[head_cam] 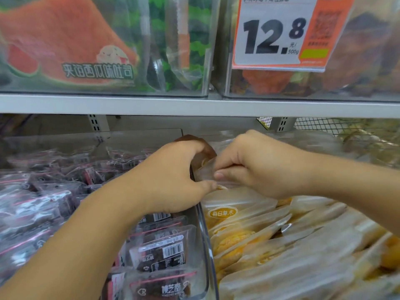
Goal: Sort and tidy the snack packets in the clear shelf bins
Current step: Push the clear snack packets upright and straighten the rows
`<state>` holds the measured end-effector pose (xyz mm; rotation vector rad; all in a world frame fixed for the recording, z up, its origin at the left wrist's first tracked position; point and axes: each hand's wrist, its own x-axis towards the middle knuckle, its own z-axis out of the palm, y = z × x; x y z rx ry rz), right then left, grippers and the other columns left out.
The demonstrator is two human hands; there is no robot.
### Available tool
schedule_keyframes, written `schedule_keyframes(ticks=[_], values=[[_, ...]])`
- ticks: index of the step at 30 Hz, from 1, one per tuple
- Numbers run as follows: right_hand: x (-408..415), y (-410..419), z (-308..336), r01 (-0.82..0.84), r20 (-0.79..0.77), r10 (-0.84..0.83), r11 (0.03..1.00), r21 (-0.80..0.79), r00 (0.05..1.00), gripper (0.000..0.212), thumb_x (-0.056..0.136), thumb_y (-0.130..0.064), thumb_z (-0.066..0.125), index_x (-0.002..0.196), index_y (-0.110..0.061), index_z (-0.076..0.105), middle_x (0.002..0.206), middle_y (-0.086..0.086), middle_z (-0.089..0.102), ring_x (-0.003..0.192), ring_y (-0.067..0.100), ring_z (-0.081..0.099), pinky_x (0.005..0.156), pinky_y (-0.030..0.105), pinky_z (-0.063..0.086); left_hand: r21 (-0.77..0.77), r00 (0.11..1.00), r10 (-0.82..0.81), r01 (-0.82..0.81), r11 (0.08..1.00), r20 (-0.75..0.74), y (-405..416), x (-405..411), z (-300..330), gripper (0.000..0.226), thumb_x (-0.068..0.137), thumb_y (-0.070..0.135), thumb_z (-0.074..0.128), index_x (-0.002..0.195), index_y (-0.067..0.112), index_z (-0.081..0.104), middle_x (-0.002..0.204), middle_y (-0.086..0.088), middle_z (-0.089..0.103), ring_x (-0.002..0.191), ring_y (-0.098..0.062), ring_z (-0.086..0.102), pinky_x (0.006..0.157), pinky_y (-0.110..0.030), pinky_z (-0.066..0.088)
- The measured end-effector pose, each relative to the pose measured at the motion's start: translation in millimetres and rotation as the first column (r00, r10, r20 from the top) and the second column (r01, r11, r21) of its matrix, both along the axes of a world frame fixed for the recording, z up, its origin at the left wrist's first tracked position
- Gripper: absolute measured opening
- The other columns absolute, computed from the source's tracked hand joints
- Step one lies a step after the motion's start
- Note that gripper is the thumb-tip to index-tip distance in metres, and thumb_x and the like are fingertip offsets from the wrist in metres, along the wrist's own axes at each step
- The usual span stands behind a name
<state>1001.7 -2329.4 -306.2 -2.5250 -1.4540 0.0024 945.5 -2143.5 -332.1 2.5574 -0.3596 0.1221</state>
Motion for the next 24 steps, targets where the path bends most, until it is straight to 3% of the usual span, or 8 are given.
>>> schedule_keyframes(ticks=[3,6,9,12,14,16,19,24], values=[[-2.2,12.2,-5.1,-0.009,0.022,0.006,0.992,0.129,1.000,0.029,0.093,-0.014,0.065,0.064,-0.012,0.062,0.056,0.000,0.045,0.059,0.012,0.033,0.056,0.017,0.035,-0.060,1.000,0.019,-0.020,0.998,-0.007,-2.8,-0.1,2.2,0.030,0.076,0.042,0.079,0.100,0.034,0.063,0.101,0.014,0.065,0.094,-0.007,0.061,0.084,-0.030,0.052],[2.3,11.3,-3.3,-0.018,-0.055,0.033,0.970,0.243,0.998,0.035,0.093,-0.014,0.065,0.061,-0.024,0.056,0.057,-0.005,0.043,0.058,0.009,0.036,0.055,0.013,0.033,-0.070,0.998,0.070,-0.070,0.995,0.000,-5.5,1.1,3.2,0.026,0.074,0.035,0.084,0.090,0.028,0.064,0.087,0.010,0.066,0.083,-0.007,0.061,0.072,-0.025,0.051],[9.9,5.6,-8.3,-0.052,-0.033,0.054,0.996,0.075,0.998,0.015,0.093,-0.020,0.068,0.081,-0.017,0.075,0.065,-0.001,0.059,0.062,0.010,0.044,0.059,0.013,0.036,0.013,0.990,0.131,-0.132,0.991,0.051,-6.9,4.8,2.0,0.029,0.071,0.042,0.086,0.091,0.031,0.069,0.090,0.012,0.067,0.085,-0.009,0.060,0.070,-0.025,0.047],[12.0,-2.4,-9.0,-0.024,-0.117,0.032,0.997,0.070,0.993,0.011,0.093,-0.022,0.069,0.090,-0.017,0.078,0.069,-0.005,0.065,0.062,0.002,0.051,0.061,0.010,0.039,0.119,0.979,0.176,-0.188,0.975,0.108,-11.7,7.2,3.5,0.029,0.068,0.054,0.084,0.083,0.035,0.067,0.093,0.012,0.066,0.085,-0.017,0.061,0.077,-0.033,0.050],[7.3,-8.3,-0.5,-0.003,-0.164,0.007,1.000,0.025,0.986,0.011,0.090,-0.027,0.072,0.096,-0.021,0.078,0.076,-0.006,0.071,0.066,0.006,0.060,0.067,0.021,0.049,0.165,0.975,0.193,-0.210,0.964,0.112,-16.7,5.6,7.0,0.026,0.072,0.053,0.082,0.075,0.033,0.066,0.088,0.009,0.065,0.083,-0.019,0.062,0.075,-0.036,0.052],[4.5,-13.0,9.8,0.046,-0.152,-0.064,0.992,-0.118,0.986,0.016,0.086,-0.027,0.075,0.102,-0.024,0.076,0.084,-0.002,0.074,0.074,0.009,0.066,0.074,0.030,0.053,0.224,0.973,0.207,-0.225,0.948,0.101,-21.1,4.1,9.5,0.025,0.080,0.050,0.079,0.073,0.030,0.066,0.082,0.008,0.061,0.078,-0.017,0.059,0.065,-0.032,0.045],[7.9,-7.8,17.8,0.104,-0.085,-0.146,0.922,-0.373,0.986,0.012,0.085,-0.026,0.073,0.092,-0.016,0.074,0.081,0.000,0.072,0.072,0.013,0.064,0.073,0.035,0.054,0.257,0.971,0.217,-0.236,0.937,0.102,-23.6,0.4,12.2,0.026,0.086,0.046,0.074,0.070,0.029,0.062,0.075,0.010,0.055,0.070,-0.012,0.052,0.057,-0.030,0.033],[10.3,3.1,6.0,0.048,0.177,0.013,0.941,-0.335,0.984,0.011,0.087,-0.020,0.068,0.081,-0.011,0.071,0.070,0.010,0.065,0.063,0.027,0.054,0.057,0.036,0.044,0.303,0.977,0.180,-0.208,0.930,0.118,-18.6,2.8,8.7,0.020,0.091,0.040,0.068,0.078,0.026,0.064,0.085,0.004,0.060,0.080,-0.025,0.058,0.067,-0.036,0.045]])
